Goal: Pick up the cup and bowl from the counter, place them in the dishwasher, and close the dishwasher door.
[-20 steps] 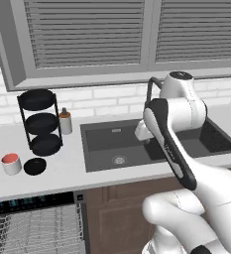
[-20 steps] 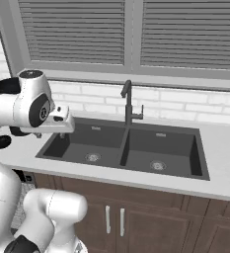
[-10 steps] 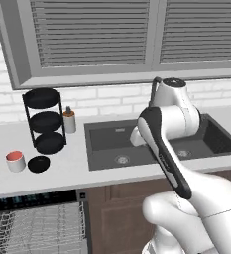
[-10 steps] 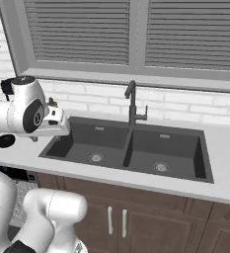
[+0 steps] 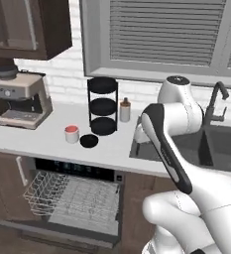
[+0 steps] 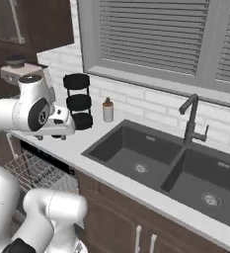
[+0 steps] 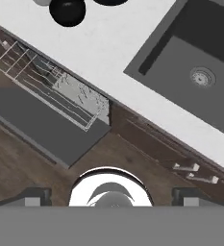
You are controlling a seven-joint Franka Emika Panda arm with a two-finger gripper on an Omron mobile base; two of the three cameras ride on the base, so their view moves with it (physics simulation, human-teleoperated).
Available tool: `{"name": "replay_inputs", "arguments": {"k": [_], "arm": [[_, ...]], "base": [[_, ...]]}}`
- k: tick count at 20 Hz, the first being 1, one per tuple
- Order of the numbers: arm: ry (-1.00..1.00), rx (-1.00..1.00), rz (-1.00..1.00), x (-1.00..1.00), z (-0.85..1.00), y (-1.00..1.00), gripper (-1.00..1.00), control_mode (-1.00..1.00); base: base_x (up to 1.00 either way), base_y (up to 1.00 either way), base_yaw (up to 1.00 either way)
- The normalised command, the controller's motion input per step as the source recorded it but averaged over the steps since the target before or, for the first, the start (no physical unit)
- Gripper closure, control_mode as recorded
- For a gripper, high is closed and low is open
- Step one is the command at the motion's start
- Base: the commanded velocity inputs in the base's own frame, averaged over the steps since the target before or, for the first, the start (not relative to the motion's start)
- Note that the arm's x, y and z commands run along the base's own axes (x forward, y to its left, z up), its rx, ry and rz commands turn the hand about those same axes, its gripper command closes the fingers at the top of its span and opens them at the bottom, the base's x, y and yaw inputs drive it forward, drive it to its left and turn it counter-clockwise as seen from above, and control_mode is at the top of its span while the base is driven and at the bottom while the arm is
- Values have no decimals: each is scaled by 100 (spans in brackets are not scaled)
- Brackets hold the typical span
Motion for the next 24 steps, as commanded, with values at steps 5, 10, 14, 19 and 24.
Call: {"name": "replay_inputs", "arguments": {"k": [5, 10, 14, 19, 24], "arm": [[0, 0, 0, 0, 0, 0, -100, 100], [0, 0, 0, 0, 0, 0, -100, 100], [0, 0, 0, 0, 0, 0, -100, 100], [0, 0, 0, 0, 0, 0, -100, 100], [0, 0, 0, 0, 0, 0, -100, 100]], "base": [[0, -21, 90], [-28, -60, 77], [26, -69, 39], [75, -35, 32], [19, -56, 26]]}}
